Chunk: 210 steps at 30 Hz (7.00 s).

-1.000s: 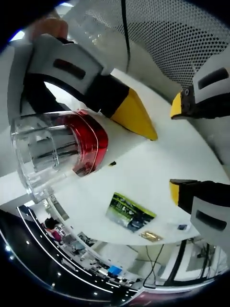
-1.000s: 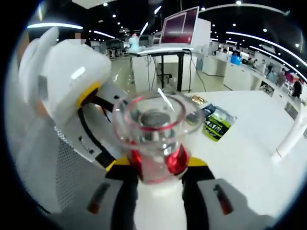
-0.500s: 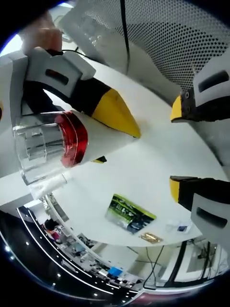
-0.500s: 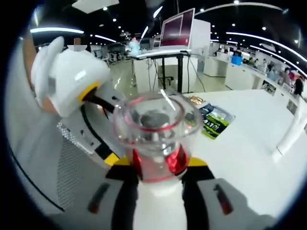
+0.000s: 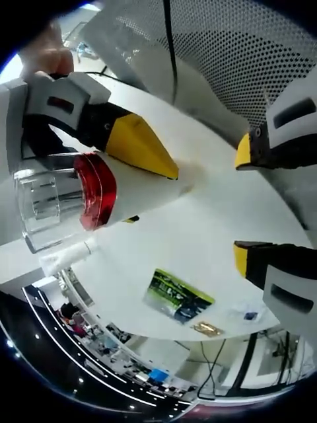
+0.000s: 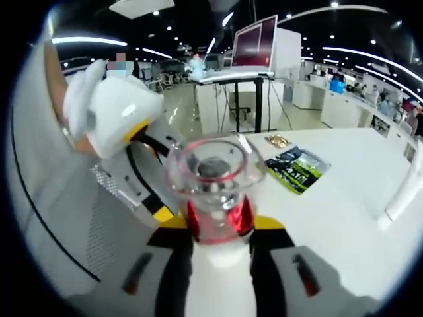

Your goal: Arrange the skincare products in the storage area until every visible bottle or jar stands upright without overlapping.

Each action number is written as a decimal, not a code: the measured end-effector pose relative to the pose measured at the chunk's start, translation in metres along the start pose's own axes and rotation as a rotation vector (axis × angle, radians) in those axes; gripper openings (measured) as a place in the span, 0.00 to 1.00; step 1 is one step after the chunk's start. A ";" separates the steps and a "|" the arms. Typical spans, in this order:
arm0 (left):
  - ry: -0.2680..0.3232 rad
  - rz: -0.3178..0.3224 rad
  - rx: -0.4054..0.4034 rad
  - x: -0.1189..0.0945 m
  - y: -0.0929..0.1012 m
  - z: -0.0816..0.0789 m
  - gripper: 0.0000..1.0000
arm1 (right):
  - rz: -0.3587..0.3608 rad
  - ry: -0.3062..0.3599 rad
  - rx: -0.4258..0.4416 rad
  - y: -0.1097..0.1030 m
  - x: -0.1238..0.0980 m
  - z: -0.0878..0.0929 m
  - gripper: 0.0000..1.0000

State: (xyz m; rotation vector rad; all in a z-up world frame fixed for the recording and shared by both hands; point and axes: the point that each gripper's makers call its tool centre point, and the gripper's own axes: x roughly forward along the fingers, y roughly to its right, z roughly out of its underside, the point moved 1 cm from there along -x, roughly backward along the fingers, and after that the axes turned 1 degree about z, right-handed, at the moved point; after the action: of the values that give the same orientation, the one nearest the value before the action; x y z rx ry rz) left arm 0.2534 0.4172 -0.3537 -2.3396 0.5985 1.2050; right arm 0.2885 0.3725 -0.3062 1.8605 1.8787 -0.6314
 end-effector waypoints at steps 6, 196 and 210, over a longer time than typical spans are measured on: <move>-0.002 0.001 -0.001 0.000 0.000 0.000 0.43 | -0.006 -0.011 -0.005 0.000 0.001 -0.001 0.31; 0.012 -0.010 0.120 0.000 0.001 -0.004 0.49 | 0.367 0.041 0.540 0.076 -0.130 0.097 0.48; -0.015 0.001 0.111 0.002 0.002 0.001 0.49 | 0.360 -0.050 0.425 0.078 -0.124 0.100 0.36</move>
State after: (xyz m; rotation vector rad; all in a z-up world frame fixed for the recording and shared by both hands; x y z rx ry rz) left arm 0.2523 0.4156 -0.3565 -2.2359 0.6453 1.1587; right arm 0.3668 0.2135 -0.3157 2.3444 1.3974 -0.9919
